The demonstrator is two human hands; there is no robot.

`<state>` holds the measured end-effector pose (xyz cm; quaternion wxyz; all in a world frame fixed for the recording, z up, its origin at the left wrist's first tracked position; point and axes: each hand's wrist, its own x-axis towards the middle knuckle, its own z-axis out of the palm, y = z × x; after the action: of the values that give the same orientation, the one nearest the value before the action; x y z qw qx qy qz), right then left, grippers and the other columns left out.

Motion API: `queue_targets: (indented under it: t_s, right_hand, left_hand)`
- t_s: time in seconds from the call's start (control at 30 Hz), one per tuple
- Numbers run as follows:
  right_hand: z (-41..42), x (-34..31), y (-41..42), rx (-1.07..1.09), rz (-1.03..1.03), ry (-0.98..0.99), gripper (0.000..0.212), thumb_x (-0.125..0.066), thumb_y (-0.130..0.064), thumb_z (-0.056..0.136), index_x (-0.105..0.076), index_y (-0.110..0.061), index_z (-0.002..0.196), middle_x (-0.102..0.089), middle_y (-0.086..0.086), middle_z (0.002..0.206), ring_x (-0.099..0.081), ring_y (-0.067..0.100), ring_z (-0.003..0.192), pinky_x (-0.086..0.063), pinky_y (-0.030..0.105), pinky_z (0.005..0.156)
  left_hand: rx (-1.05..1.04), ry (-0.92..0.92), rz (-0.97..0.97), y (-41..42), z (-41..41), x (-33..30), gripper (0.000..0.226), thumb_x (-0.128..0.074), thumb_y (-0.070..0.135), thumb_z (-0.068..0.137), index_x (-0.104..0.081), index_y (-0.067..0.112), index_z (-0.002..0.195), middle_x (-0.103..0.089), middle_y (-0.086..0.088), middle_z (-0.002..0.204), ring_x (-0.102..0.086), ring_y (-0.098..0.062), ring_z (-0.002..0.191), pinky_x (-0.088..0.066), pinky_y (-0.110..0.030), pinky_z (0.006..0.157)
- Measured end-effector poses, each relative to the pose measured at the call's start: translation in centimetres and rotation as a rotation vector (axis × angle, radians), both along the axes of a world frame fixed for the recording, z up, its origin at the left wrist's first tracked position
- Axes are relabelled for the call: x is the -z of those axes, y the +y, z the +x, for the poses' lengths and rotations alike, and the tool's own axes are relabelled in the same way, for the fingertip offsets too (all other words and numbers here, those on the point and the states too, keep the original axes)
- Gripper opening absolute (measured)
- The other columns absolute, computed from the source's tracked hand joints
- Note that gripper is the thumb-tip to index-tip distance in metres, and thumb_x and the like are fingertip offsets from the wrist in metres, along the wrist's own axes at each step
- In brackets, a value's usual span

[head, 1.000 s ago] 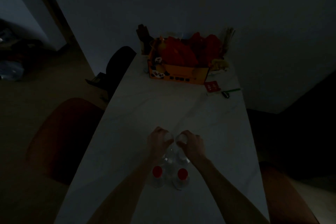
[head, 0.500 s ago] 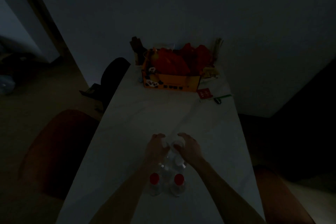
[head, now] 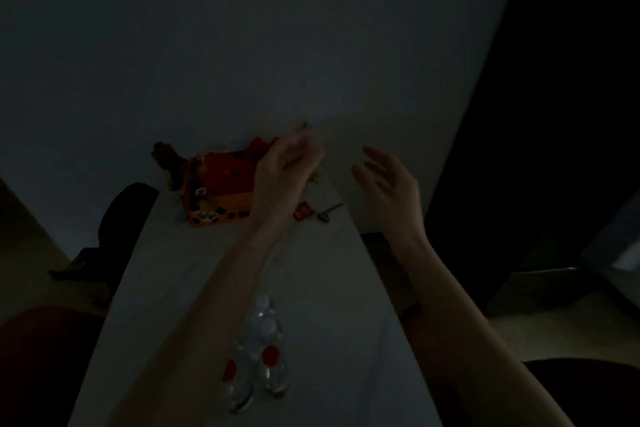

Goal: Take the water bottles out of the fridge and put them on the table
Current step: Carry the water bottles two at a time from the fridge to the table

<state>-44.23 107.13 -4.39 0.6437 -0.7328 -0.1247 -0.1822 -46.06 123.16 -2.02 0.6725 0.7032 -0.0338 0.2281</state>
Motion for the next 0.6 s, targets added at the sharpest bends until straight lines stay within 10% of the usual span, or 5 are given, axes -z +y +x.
queue_targets:
  t_s: [0.2, 0.6]
  right_hand:
    - [-6.8, -7.6, -11.8, 0.134, 0.118, -0.158, 0.031, -0.064, -0.021, 0.095, -0.064, -0.013, 0.125, -0.069, 0.0, 0.117, -0.066, 0.002, 0.107, -0.051, 0.014, 0.085]
    - [-17.9, -11.5, -44.0, 0.343, 0.002, -0.301, 0.031, -0.061, -0.021, 0.096, -0.063, -0.012, 0.126, -0.067, -0.013, 0.109, -0.064, -0.01, 0.1, -0.048, 0.008, 0.082]
  left_hand:
    - [0.136, -0.217, 0.041, -11.9, -4.2, -8.1, 0.027, -0.065, 0.009, 0.092, -0.063, 0.004, 0.119, -0.064, 0.012, 0.105, -0.06, 0.018, 0.089, -0.046, -0.007, 0.079]
    - [0.474, -0.269, -0.115, -45.4, -12.8, -10.9, 0.024, -0.066, 0.017, 0.091, -0.063, 0.026, 0.114, -0.068, 0.015, 0.111, -0.063, 0.007, 0.105, -0.048, -0.01, 0.085]
